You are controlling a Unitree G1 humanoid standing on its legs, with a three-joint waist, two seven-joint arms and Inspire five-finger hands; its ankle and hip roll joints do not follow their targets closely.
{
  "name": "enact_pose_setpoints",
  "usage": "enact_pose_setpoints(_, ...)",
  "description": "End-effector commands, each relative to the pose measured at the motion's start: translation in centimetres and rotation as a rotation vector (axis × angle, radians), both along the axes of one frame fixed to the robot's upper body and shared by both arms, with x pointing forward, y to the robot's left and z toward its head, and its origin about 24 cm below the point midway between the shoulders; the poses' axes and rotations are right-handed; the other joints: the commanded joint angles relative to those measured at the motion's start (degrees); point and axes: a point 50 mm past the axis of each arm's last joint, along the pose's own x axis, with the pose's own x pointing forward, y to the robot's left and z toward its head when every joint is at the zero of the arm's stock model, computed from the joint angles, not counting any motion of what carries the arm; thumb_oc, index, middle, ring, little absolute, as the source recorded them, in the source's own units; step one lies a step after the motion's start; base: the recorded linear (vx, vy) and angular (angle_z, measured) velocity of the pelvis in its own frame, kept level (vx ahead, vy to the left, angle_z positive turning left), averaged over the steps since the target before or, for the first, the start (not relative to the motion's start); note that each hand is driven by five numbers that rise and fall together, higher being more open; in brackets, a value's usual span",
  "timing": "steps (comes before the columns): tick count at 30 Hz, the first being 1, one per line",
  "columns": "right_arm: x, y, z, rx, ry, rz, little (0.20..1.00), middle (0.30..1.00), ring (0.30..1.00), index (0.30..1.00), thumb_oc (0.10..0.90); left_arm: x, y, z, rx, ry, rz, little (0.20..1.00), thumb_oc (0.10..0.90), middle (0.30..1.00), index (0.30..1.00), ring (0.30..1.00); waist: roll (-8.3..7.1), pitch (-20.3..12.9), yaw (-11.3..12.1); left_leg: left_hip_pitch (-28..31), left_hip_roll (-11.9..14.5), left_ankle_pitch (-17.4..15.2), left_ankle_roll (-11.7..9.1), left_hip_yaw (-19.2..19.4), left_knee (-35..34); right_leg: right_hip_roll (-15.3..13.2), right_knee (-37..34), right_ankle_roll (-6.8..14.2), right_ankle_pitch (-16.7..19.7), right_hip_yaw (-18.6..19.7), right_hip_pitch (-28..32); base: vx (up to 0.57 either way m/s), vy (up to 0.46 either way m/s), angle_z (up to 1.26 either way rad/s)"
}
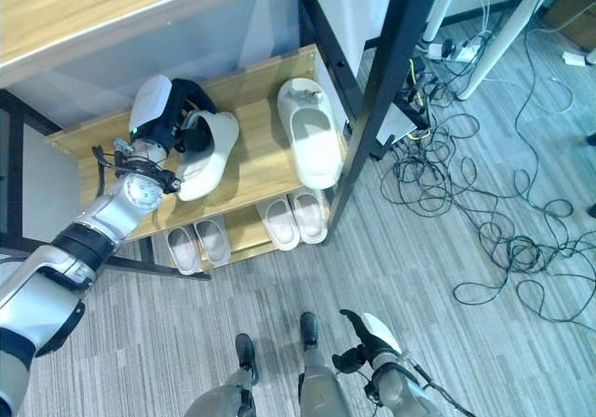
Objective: Arrange the slippers neatly on the shoe rack.
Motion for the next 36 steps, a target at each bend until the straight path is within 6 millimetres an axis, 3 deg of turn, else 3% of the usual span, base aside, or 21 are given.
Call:
enact_pose_setpoints(1,-0.6,0.7,0.0,0.032,-0.037,0.012,0.900,0.900,0.900,0.900,0.800,0.1,0.2,9.5,-0.027,-0.303,0.032,0.300,0.400,0.300,0.300,0.300,-1.85,-2.14,-0.83,0.66,-0.60,-2.99,-1.96,-2.23,0.13,-4.37,0.36,6.72,-5.58,-1.79,2.07,0.00,0.000,0.00)
enact_pose_setpoints(6,-0.7,1.0,-0.1,0.036,-0.040,0.014,0.900,0.900,0.900,0.900,0.800,0.1,-0.4,10.1,-0.037,-0.326,0.019,0.300,0.400,0.300,0.300,0.300,-1.80,-1.88,-0.98,0.39,-0.49,-2.96,-2.04,-2.12,0.13,-4.27,0.36,6.63,-5.63,-1.69,1.78,0.00,0.000,0.00)
enact_pose_setpoints(7,-0.7,1.1,-0.1,0.036,-0.043,0.014,0.900,0.900,0.900,0.900,0.800,0.1,-0.5,10.1,-0.042,-0.324,0.016,0.516,0.544,0.516,0.516,0.516,-1.72,-1.81,-1.02,0.44,-0.48,-2.97,-2.04,-2.14,0.13,-4.24,0.36,6.60,-5.67,-1.65,1.78,0.03,-0.001,-0.01)
enact_pose_setpoints(8,-0.7,1.0,-0.1,0.035,-0.043,0.015,0.900,0.900,0.900,0.900,0.800,0.1,-0.6,10.1,-0.045,-0.320,0.014,0.799,0.733,0.799,0.799,0.799,-1.69,-1.77,-1.06,0.47,-0.48,-2.98,-2.04,-2.16,0.13,-4.19,0.36,6.57,-5.70,-1.57,1.83,0.00,0.000,0.00)
enact_pose_setpoints(9,-0.7,1.0,-0.1,0.035,-0.043,0.015,0.900,0.900,0.900,0.900,0.800,0.1,-0.6,10.1,-0.046,-0.320,0.013,0.900,0.800,0.900,0.900,0.900,-1.69,-1.75,-1.04,0.48,-0.48,-2.98,-2.04,-2.16,0.13,-4.19,0.36,6.56,-5.71,-1.57,1.84,0.00,0.000,0.00)
enact_pose_setpoints(17,-1.1,1.0,-0.2,0.046,-0.044,0.005,0.900,0.900,0.900,0.900,0.800,0.2,-2.6,9.5,-0.070,-0.285,-0.060,0.900,0.800,0.900,0.900,0.900,-1.22,-1.44,-1.13,1.38,-0.48,-3.21,-2.07,-2.48,0.13,-4.05,0.37,6.22,-6.31,-2.21,2.71,0.01,-0.001,0.00)
enact_pose_setpoints(25,-1.3,1.3,-0.1,0.052,-0.061,0.016,0.900,0.900,0.900,0.900,0.800,0.0,-4.7,7.3,-0.087,-0.259,-0.113,0.900,0.800,0.900,0.900,0.900,-1.84,-0.18,-0.80,0.71,-0.30,-2.75,-2.20,-3.14,0.13,-4.02,0.42,6.07,-6.38,-3.30,2.64,-0.02,-0.010,0.02)
enact_pose_setpoints(27,-0.2,0.9,0.5,0.041,-0.103,0.012,0.900,0.900,0.900,0.900,0.800,-0.1,-5.1,6.5,-0.095,-0.248,-0.121,0.900,0.800,0.900,0.900,0.900,-1.98,0.05,-0.41,0.43,-0.31,-2.59,-2.14,-3.40,0.13,-3.92,0.42,5.93,-6.40,-3.47,2.56,-0.04,-0.022,0.11)
enact_pose_setpoints(29,-0.8,1.3,-0.4,0.024,-0.063,0.016,0.900,0.900,0.900,0.900,0.800,-0.1,-5.8,5.7,-0.115,-0.235,-0.115,0.900,0.800,0.900,0.900,0.900,-1.82,0.06,-0.15,0.28,-0.31,-2.50,-2.20,-3.60,0.13,-3.86,0.46,5.86,-6.52,-3.67,2.57,-0.02,-0.010,0.14)
enact_pose_setpoints(36,0.2,1.8,-0.3,0.019,-0.070,0.030,0.900,0.900,0.900,0.900,0.800,-0.4,-6.3,4.6,-0.085,-0.235,-0.123,0.900,0.800,0.900,0.900,0.900,-1.06,-0.09,0.68,0.22,-0.30,-2.26,-2.52,-4.02,0.13,-3.93,0.41,5.73,-6.75,-4.29,2.89,-0.01,0.002,0.02)
